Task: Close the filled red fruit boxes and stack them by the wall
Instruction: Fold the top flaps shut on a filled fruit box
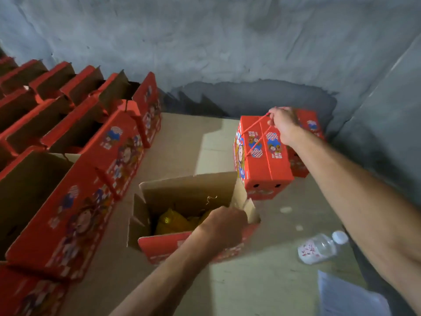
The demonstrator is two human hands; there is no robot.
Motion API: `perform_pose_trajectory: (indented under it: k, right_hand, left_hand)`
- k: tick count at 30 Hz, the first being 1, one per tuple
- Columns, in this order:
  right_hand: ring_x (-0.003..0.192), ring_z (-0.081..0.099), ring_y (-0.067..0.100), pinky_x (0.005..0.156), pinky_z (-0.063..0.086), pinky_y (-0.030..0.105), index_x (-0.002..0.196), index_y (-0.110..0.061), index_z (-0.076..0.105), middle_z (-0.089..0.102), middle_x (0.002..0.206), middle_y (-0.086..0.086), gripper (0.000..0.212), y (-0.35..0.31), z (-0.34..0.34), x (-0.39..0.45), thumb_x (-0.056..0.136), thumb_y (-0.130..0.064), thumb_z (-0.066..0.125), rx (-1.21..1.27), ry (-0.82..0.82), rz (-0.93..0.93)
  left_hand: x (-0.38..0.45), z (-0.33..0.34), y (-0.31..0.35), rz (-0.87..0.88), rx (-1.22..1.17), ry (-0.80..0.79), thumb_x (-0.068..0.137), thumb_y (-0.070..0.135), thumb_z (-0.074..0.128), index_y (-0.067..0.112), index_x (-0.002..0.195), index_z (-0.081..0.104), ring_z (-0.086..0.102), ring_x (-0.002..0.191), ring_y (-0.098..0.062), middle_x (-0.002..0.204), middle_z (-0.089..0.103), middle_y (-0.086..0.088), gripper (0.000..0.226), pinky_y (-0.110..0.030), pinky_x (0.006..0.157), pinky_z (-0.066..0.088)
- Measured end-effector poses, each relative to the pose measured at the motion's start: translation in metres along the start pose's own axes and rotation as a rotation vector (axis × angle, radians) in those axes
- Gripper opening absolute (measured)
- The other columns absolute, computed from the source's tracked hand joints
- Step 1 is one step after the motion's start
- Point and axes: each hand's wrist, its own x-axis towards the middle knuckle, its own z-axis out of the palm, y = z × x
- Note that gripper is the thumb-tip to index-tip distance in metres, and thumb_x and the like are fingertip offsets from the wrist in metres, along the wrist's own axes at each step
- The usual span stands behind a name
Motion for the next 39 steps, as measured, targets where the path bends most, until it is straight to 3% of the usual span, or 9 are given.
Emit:
perform_pose_trajectory:
  k: [3,6,8,11,17,24,28,32,39]
  right_hand:
    - [0.054,0.052,0.011,0.052,0.041,0.021,0.073,-0.020,0.054,0.055,0.066,-0.003,0.027,-0.006,-0.009,0.066,0.099,-0.014,0.058,0.003,0.024,-0.011]
    - [0.054,0.052,0.008,0.052,0.041,0.017,0.077,-0.021,0.056,0.055,0.070,-0.004,0.027,-0.006,-0.017,0.122,0.103,-0.015,0.055,-0.006,0.051,-0.022]
    - [0.056,0.053,0.009,0.056,0.041,0.020,0.078,-0.021,0.058,0.056,0.071,-0.004,0.026,0.000,-0.020,0.155,0.104,-0.016,0.054,-0.016,0.067,-0.013]
    - [0.058,0.056,0.012,0.061,0.046,0.022,0.080,-0.019,0.059,0.059,0.072,-0.002,0.023,0.017,-0.016,0.187,0.102,-0.012,0.057,-0.007,0.056,0.026]
    - [0.070,0.060,0.015,0.070,0.047,0.031,0.096,-0.012,0.068,0.068,0.089,0.005,0.009,0.049,-0.005,0.195,0.089,-0.016,0.065,0.013,0.108,0.067]
    - [0.064,0.047,0.020,0.048,0.028,0.027,0.072,-0.013,0.058,0.053,0.070,0.005,0.024,0.059,-0.007,0.086,0.092,-0.025,0.056,-0.383,0.103,0.004]
    - [0.053,0.041,0.018,0.053,0.029,0.029,0.062,-0.019,0.045,0.046,0.058,-0.002,0.041,0.070,-0.011,-0.017,0.093,-0.042,0.060,-0.306,-0.045,0.007]
    - [0.094,0.067,0.026,0.086,0.054,0.040,0.106,-0.006,0.073,0.074,0.106,0.012,0.047,0.095,-0.014,-0.109,0.089,-0.050,0.066,-0.182,-0.233,0.115]
    - [0.107,0.059,0.027,0.087,0.048,0.036,0.134,-0.014,0.053,0.063,0.124,0.009,0.038,0.127,-0.014,-0.195,0.097,-0.020,0.054,-0.353,-0.237,0.165]
  left_hand:
    - [0.038,0.001,-0.001,0.153,-0.152,-0.133,0.102,0.013,0.051,0.005,0.108,0.070,0.072,0.096,-0.025,0.111,0.074,-0.010,0.022,-0.035,0.077,0.056]
    - [0.075,-0.013,-0.014,0.162,-0.500,-0.245,0.094,0.052,0.065,0.025,0.105,0.077,0.069,0.098,-0.012,0.110,0.075,0.008,0.031,-0.036,0.090,0.057]
    - [0.105,-0.031,-0.024,0.070,-0.637,-0.117,0.090,0.063,0.065,0.024,0.093,0.076,0.068,0.092,-0.008,0.098,0.074,0.009,0.041,-0.029,0.085,0.056]
    - [0.141,-0.050,-0.038,0.053,-0.600,0.184,0.101,0.041,0.062,0.011,0.091,0.075,0.071,0.083,-0.021,0.087,0.076,-0.004,0.034,-0.036,0.078,0.057]
    - [0.166,-0.051,-0.052,0.075,-0.436,0.391,0.103,0.040,0.057,0.016,0.099,0.071,0.070,0.083,-0.023,0.094,0.075,0.002,0.029,-0.038,0.077,0.056]
    - [0.145,-0.025,-0.046,0.061,-0.516,0.716,0.100,0.029,0.063,0.016,0.102,0.072,0.064,0.085,-0.017,0.100,0.069,0.005,0.016,-0.037,0.071,0.054]
    - [0.112,-0.012,-0.054,0.089,-0.394,0.701,0.098,0.032,0.064,0.015,0.125,0.067,0.058,0.119,-0.025,0.133,0.062,-0.003,0.033,-0.042,0.096,0.048]
    - [0.058,0.007,-0.074,-0.130,-0.207,0.675,0.100,0.034,0.053,0.023,0.153,0.039,0.032,0.147,-0.022,0.163,0.034,-0.002,0.056,-0.045,0.121,0.027]
    - [-0.019,0.023,-0.103,-0.752,-0.251,0.618,0.090,0.035,0.055,0.012,0.160,0.011,0.013,0.154,-0.037,0.167,0.017,-0.015,0.085,-0.060,0.123,0.007]
